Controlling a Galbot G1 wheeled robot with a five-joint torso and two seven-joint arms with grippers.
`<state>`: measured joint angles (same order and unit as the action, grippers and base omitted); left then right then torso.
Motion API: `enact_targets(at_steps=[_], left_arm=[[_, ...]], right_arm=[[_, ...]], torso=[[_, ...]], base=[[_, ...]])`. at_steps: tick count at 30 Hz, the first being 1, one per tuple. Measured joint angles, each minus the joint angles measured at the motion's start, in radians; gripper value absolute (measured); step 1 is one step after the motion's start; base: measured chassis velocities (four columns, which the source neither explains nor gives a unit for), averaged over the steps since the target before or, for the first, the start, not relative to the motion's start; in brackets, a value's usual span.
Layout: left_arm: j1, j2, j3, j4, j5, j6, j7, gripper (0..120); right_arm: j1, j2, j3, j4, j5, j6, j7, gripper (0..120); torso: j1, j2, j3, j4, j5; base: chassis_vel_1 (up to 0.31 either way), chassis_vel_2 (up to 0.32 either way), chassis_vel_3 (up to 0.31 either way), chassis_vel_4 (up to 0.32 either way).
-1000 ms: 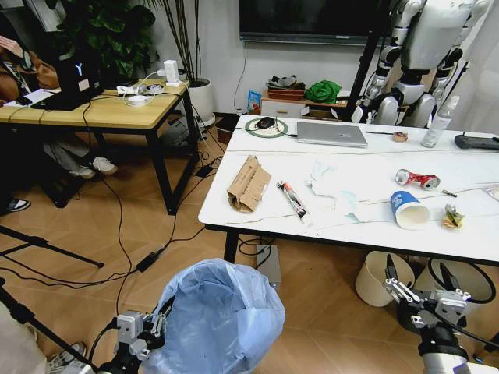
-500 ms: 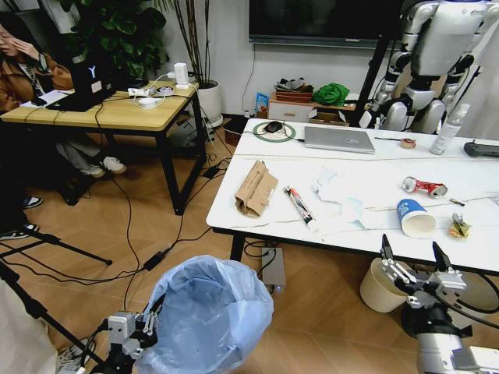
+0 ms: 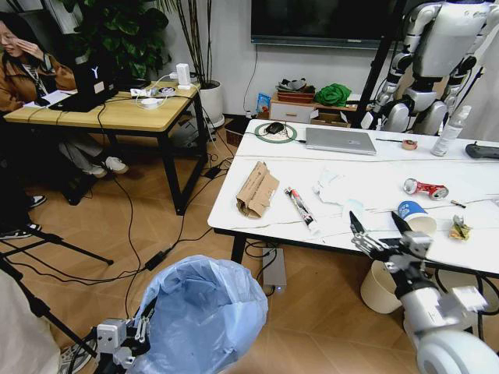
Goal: Pick up the trash bin and place the trash from the table into it.
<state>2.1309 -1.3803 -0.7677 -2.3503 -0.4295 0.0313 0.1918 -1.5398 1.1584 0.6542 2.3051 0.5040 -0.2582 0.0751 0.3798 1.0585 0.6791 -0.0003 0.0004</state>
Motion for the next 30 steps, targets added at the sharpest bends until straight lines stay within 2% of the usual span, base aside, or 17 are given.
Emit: enact_targets(at_steps=[3, 7, 14, 21, 23, 25, 28, 30], left_arm=[[-0.004, -0.015, 0.000, -0.005, 0.005, 0.015, -0.020, 0], [-0.007, -0.023, -0.002, -0.006, 0.008, 0.025, -0.026, 0], [-0.030, -0.038, 0.002, 0.009, 0.015, 0.066, -0.006, 0], [-0.046, -0.046, 0.032, 0.000, 0.024, 0.107, -0.037, 0], [-0.052, -0.045, 0.036, -0.003, 0.019, 0.119, -0.047, 0], [-0.059, -0.038, 0.035, -0.003, 0.015, 0.125, -0.053, 0], [-0.060, -0.037, 0.035, -0.003, 0.013, 0.127, -0.056, 0], [-0.063, -0.038, 0.038, -0.003, 0.013, 0.128, -0.058, 0]], right_arm=[[0.064, -0.008, -0.024, -0.032, -0.002, -0.065, 0.016, 100], [0.097, -0.018, -0.031, -0.066, -0.007, -0.088, 0.017, 100], [0.207, -0.072, -0.025, -0.209, -0.001, -0.133, 0.008, 100], [0.252, -0.111, -0.005, -0.312, 0.010, -0.155, -0.023, 100], [0.264, -0.116, -0.006, -0.338, 0.018, -0.160, -0.029, 94], [0.271, -0.118, -0.011, -0.360, 0.018, -0.163, -0.040, 83], [0.271, -0.119, -0.013, -0.362, 0.018, -0.163, -0.044, 79], [0.273, -0.119, -0.025, -0.367, 0.015, -0.163, -0.048, 67]], torso=[[0.000, -0.002, -0.001, 0.0002, 0.0001], [-0.001, -0.003, -0.001, 0.0001, -0.0001], [-0.002, -0.005, -0.003, 0.0002, -0.0003], [-0.003, -0.006, -0.003, 0.0000, -0.0003], [-0.003, -0.006, -0.004, 0.0000, -0.0002], [-0.003, -0.007, -0.004, 0.0001, -0.0002], [-0.003, -0.007, -0.004, 0.0000, -0.0003], [-0.003, -0.007, -0.004, 0.0000, -0.0004]], base=[[0.000, 0.000, 0.000, 0.000], [0.000, 0.000, 0.000, 0.000], [0.000, 0.000, 0.000, 0.000], [0.000, 0.000, 0.000, 0.000], [0.000, 0.000, 0.000, 0.000], [0.000, 0.000, 0.000, 0.000], [0.000, 0.000, 0.000, 0.000], [0.000, 0.000, 0.000, 0.000]])
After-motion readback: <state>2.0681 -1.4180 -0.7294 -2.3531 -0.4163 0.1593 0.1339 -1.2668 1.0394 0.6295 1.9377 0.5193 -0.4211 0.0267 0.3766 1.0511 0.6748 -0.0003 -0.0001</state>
